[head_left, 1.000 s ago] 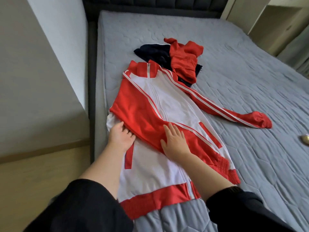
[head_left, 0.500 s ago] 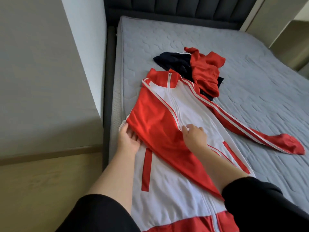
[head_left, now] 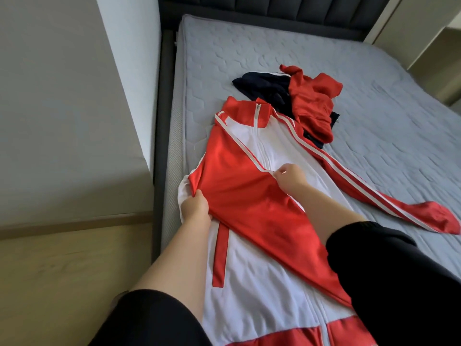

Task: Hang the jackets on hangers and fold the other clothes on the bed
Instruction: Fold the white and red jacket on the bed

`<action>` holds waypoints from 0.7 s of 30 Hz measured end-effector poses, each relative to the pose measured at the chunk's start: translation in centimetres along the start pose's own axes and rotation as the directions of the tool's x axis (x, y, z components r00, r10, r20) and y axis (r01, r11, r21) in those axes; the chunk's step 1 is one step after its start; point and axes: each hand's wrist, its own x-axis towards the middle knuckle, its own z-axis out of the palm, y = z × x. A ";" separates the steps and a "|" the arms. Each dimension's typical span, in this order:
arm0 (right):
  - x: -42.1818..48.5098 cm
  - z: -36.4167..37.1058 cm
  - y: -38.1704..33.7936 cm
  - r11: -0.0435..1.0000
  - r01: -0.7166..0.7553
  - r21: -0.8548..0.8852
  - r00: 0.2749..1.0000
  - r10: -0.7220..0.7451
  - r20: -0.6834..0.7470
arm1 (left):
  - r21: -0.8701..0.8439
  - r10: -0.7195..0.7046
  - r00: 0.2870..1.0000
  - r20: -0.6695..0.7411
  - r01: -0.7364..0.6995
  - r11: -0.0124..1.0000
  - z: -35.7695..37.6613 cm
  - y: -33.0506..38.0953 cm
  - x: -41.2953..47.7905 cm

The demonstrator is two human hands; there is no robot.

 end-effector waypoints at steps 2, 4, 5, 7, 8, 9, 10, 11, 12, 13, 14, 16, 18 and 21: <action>-0.4 -0.3 0.0 0.996 -0.048 0.069 0.998 0.045 0.051 | 0.001 -0.014 1.000 0.004 0.014 1.000 -0.3 -0.1 0.1; -0.6 -0.7 0.6 0.978 -0.142 0.152 0.983 0.122 0.137 | 0.015 -0.093 0.995 0.045 0.093 0.996 -0.1 0.1 0.0; -0.8 -0.9 1.0 0.970 -0.185 0.159 0.970 0.155 0.187 | 0.057 -0.180 0.980 0.082 0.175 0.983 0.1 0.3 -0.5; -1.3 -1.4 1.9 0.980 -0.185 0.076 0.943 0.156 0.293 | 0.172 -0.314 0.936 0.163 0.286 0.943 0.5 0.9 -2.4; -1.6 -1.5 2.3 0.990 -0.140 0.024 0.941 0.126 0.315 | 0.209 -0.338 0.925 0.171 0.301 0.930 0.7 1.0 -2.8; -1.7 -1.6 2.7 0.995 -0.096 -0.003 0.952 0.093 0.292 | 0.236 -0.350 0.924 0.156 0.309 0.921 0.9 0.8 -2.8; -1.7 -1.6 3.1 0.997 -0.072 -0.011 0.972 0.073 0.223 | 0.273 -0.334 0.935 0.114 0.294 0.916 0.9 0.7 -2.9; -2.0 -1.6 3.4 0.998 -0.064 -0.004 0.989 0.064 0.133 | 0.308 -0.295 0.953 0.070 0.261 0.915 0.8 0.6 -3.0; -2.2 -1.6 3.8 0.997 -0.073 0.012 0.997 0.073 0.038 | 0.373 -0.214 0.977 -0.004 0.200 0.906 0.7 0.7 -3.3; -2.6 -1.6 4.1 0.996 -0.083 0.028 0.995 0.085 -0.055 | 0.452 -0.075 0.994 -0.080 0.104 0.886 0.6 0.7 -3.6; -3.0 -1.4 4.5 0.997 -0.074 0.031 0.986 0.078 -0.144 | 0.527 0.118 0.983 -0.138 -0.028 0.849 0.5 0.7 -4.1; -4.2 -1.0 5.7 0.998 0.048 -0.031 0.956 -0.055 -0.288 | 0.589 0.472 0.864 -0.176 -0.292 0.754 0.5 0.9 -5.5; -5.9 -0.5 6.6 0.960 0.236 -0.153 0.909 -0.274 -0.314 | 0.694 0.777 0.626 0.068 -0.589 0.414 1.8 0.7 -6.8; -8.0 0.9 7.8 0.857 0.379 -0.350 0.891 -0.440 -0.111 | 0.677 0.567 0.495 0.658 -0.719 -0.157 4.0 -1.0 -8.6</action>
